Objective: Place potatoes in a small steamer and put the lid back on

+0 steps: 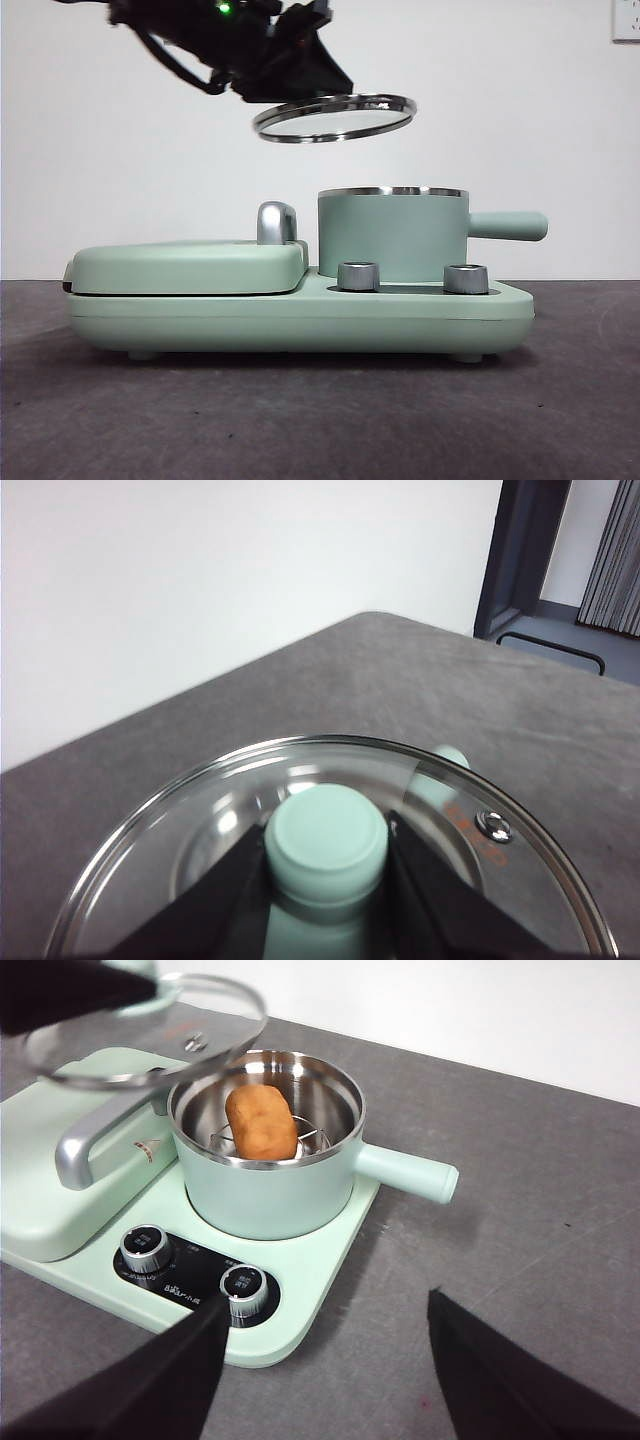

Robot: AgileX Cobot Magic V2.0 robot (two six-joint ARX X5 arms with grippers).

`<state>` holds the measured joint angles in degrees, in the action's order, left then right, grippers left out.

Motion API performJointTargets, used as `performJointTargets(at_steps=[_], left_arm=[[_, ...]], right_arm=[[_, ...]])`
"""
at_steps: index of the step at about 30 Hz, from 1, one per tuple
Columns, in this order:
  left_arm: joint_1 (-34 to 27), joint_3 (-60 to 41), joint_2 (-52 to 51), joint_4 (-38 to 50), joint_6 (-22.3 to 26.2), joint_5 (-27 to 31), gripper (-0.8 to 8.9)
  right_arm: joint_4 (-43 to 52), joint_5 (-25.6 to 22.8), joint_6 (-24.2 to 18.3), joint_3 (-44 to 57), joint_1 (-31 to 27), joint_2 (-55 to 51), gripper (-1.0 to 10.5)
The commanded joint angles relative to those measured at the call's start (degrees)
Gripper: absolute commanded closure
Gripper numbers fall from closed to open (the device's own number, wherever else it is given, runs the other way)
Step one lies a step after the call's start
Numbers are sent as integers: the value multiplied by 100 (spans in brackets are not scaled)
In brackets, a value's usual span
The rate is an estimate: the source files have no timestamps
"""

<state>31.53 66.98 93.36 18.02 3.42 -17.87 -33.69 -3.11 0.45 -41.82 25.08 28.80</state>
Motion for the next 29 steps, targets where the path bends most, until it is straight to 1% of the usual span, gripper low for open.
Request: performJointTargets(at_steps=[1, 4, 6, 8, 10, 13, 20, 29], left_arm=[[63, 586, 363, -31, 48, 4, 799], [72, 1032, 693, -199, 79, 4, 799], [98, 1231, 872, -238, 201, 2, 799], [146, 1401, 1021, -319, 435, 4, 799], [201, 1482, 1139, -348, 776, 4, 799], [286, 1493, 1268, -334, 1073, 4, 799], [356, 1493, 1517, -289, 1088, 2, 799], [363, 1495, 1582, -157, 1003, -4, 799]], right_arm=[[15, -22, 17, -22, 28, 31, 641], [13, -37, 17, -22, 28, 31, 641], [9, -37, 17, -22, 28, 31, 641], [2, -42, 15, -22, 28, 31, 641], [2, -42, 15, -22, 28, 31, 641], [0, -42, 17, -22, 28, 31, 641], [-42, -39, 15, -22, 28, 31, 641], [-87, -42, 7, -22, 28, 33, 641]])
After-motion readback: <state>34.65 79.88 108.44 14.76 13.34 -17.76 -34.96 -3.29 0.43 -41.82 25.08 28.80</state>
